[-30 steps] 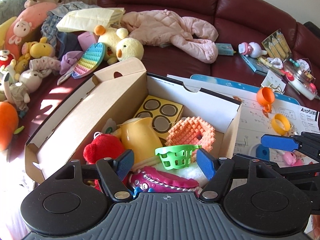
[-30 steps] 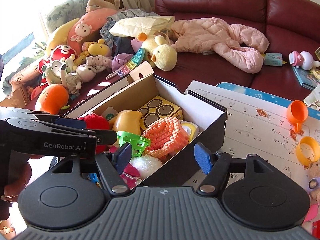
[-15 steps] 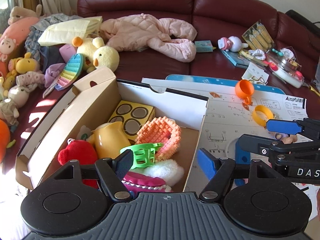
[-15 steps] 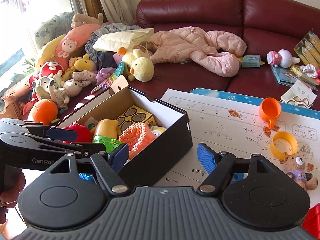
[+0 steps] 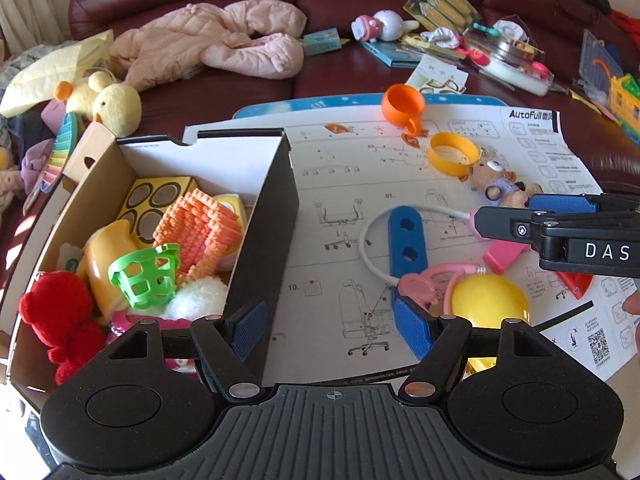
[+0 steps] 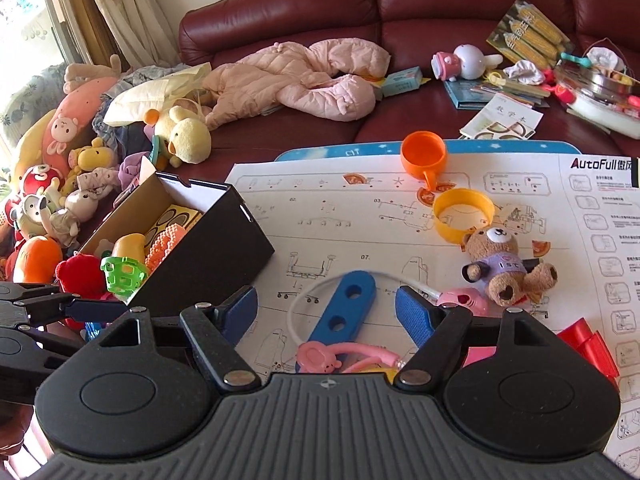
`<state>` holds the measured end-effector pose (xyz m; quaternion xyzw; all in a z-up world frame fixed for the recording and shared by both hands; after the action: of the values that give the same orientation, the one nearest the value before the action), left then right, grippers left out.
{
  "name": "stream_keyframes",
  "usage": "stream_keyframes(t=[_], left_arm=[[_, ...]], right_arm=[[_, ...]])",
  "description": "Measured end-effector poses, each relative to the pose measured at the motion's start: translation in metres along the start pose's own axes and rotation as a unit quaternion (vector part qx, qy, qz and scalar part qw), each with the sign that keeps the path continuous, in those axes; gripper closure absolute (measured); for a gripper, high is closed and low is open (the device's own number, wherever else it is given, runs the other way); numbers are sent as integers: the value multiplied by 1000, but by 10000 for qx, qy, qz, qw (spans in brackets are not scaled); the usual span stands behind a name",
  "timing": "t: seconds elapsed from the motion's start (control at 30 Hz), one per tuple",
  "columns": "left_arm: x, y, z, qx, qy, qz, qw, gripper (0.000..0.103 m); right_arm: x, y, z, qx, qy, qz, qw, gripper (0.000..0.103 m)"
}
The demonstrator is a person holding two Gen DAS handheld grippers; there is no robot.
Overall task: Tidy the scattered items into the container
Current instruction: 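Move both grippers back to the pink monkey toy on the white cable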
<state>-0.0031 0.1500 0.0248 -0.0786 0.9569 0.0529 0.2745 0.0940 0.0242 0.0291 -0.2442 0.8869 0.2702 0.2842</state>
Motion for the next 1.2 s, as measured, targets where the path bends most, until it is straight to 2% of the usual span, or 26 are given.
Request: stream_keyframes(t=[0.2, 0.37, 0.5, 0.83, 0.9, 1.2], left_arm=[[7, -17, 35, 107, 381, -42, 9992, 21], [8, -30, 73, 283, 766, -274, 9963, 21], [8, -42, 93, 397, 921, -383, 9942, 21], [11, -51, 111, 387, 1000, -265, 9939, 22], [12, -47, 111, 352, 968, -246, 9944, 26], [15, -43, 113, 340, 958, -171, 9947, 25]], right_arm=[[17, -25, 3, 174, 128, 102, 9997, 23], [28, -48, 4, 304, 209, 394, 9985, 22], [33, -61, 3, 374, 263, 494, 9977, 22], [38, -76, 12, 471, 439, 546, 9964, 22], [37, -77, 15, 475, 468, 492, 9966, 22], [21, -77, 38, 437, 567, 268, 9971, 22]])
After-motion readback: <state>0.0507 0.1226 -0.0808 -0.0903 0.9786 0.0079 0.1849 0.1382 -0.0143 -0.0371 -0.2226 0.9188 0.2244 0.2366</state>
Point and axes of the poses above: each gripper's, at about its wrist camera, not at the fingertips, and z roughly the way its jaws point, y to its left, x to its underside, the point moved 7 cm from there along z, roughly the way its jaws point, and after that the axes turned 8 degrees about z, right-handed, at the moved point
